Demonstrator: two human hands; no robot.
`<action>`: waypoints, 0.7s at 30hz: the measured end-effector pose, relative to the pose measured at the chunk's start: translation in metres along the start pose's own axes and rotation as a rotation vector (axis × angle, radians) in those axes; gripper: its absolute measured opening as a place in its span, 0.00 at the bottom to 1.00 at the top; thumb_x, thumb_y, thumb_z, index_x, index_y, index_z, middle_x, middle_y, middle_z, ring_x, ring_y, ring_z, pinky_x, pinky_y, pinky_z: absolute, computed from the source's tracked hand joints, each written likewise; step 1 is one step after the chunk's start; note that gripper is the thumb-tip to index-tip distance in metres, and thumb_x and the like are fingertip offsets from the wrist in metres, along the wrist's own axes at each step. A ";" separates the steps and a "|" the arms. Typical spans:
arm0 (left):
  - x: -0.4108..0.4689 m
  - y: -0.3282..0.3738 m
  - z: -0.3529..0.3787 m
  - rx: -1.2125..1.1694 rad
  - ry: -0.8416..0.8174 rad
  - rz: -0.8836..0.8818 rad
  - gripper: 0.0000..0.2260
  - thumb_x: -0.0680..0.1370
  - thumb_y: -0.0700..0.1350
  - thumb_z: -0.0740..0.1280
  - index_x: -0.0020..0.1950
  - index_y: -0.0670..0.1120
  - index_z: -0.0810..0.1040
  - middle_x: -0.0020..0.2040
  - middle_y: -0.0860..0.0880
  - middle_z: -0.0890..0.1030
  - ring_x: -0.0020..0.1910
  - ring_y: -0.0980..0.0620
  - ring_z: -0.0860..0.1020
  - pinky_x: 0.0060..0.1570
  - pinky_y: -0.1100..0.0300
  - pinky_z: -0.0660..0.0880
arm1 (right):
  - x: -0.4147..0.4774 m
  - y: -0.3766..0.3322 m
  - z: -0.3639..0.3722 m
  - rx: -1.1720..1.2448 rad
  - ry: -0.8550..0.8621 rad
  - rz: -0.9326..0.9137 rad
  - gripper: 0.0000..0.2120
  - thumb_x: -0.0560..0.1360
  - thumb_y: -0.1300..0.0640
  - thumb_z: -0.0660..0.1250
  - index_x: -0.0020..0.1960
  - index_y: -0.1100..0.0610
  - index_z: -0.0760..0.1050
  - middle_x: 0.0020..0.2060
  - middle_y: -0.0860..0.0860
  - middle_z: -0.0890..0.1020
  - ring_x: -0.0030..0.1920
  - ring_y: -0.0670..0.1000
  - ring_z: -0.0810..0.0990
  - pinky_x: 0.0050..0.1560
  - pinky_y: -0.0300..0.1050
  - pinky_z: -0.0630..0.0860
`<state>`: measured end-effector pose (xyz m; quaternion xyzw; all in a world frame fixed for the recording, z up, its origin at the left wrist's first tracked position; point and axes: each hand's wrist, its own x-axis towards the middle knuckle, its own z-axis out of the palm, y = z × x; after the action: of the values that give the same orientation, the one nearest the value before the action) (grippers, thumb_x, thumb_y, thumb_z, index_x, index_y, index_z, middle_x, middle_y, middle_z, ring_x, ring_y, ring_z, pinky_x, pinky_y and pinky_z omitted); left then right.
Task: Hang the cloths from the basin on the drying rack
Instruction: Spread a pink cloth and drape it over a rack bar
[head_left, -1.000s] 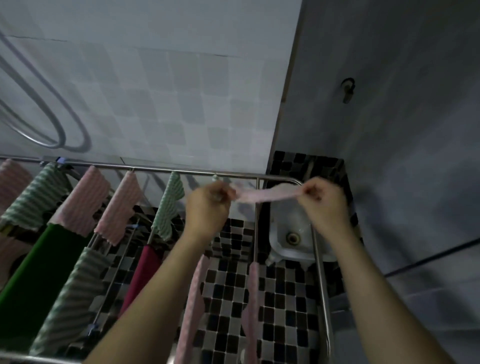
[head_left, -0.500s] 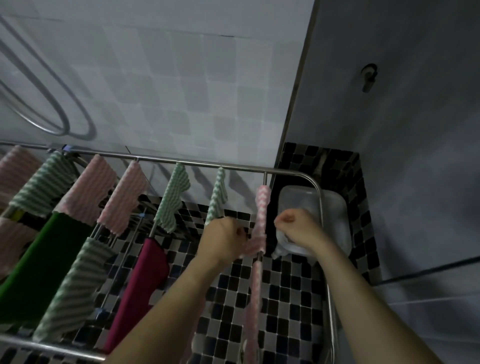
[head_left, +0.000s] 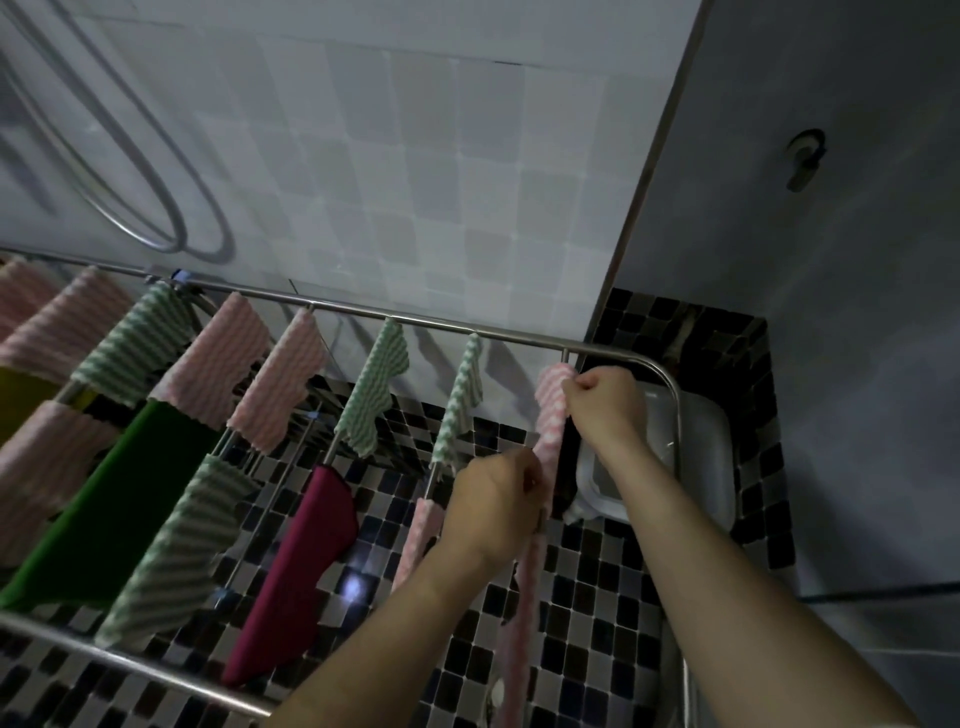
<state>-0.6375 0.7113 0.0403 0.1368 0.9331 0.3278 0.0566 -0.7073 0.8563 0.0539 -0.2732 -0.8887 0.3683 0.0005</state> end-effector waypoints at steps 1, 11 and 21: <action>0.000 -0.001 0.001 -0.001 0.020 0.000 0.02 0.76 0.43 0.68 0.44 0.46 0.79 0.36 0.50 0.82 0.33 0.52 0.79 0.36 0.53 0.78 | 0.003 -0.003 -0.001 -0.013 0.031 -0.022 0.10 0.76 0.54 0.64 0.41 0.56 0.82 0.33 0.51 0.78 0.35 0.52 0.75 0.34 0.39 0.63; -0.004 0.001 0.007 0.007 0.012 -0.007 0.07 0.78 0.49 0.67 0.49 0.46 0.79 0.43 0.50 0.83 0.38 0.54 0.79 0.35 0.66 0.70 | 0.010 0.001 0.004 0.041 0.003 -0.048 0.16 0.77 0.46 0.64 0.39 0.56 0.82 0.33 0.50 0.81 0.34 0.51 0.78 0.30 0.38 0.64; 0.001 0.006 0.010 -0.063 0.066 -0.130 0.07 0.77 0.48 0.68 0.43 0.46 0.78 0.35 0.52 0.80 0.30 0.57 0.73 0.28 0.71 0.64 | 0.011 0.002 0.006 0.123 -0.066 0.020 0.07 0.71 0.54 0.72 0.38 0.56 0.79 0.33 0.51 0.82 0.36 0.54 0.82 0.41 0.50 0.81</action>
<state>-0.6350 0.7219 0.0363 0.0630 0.9307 0.3568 0.0513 -0.7165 0.8587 0.0461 -0.2691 -0.8612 0.4309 -0.0159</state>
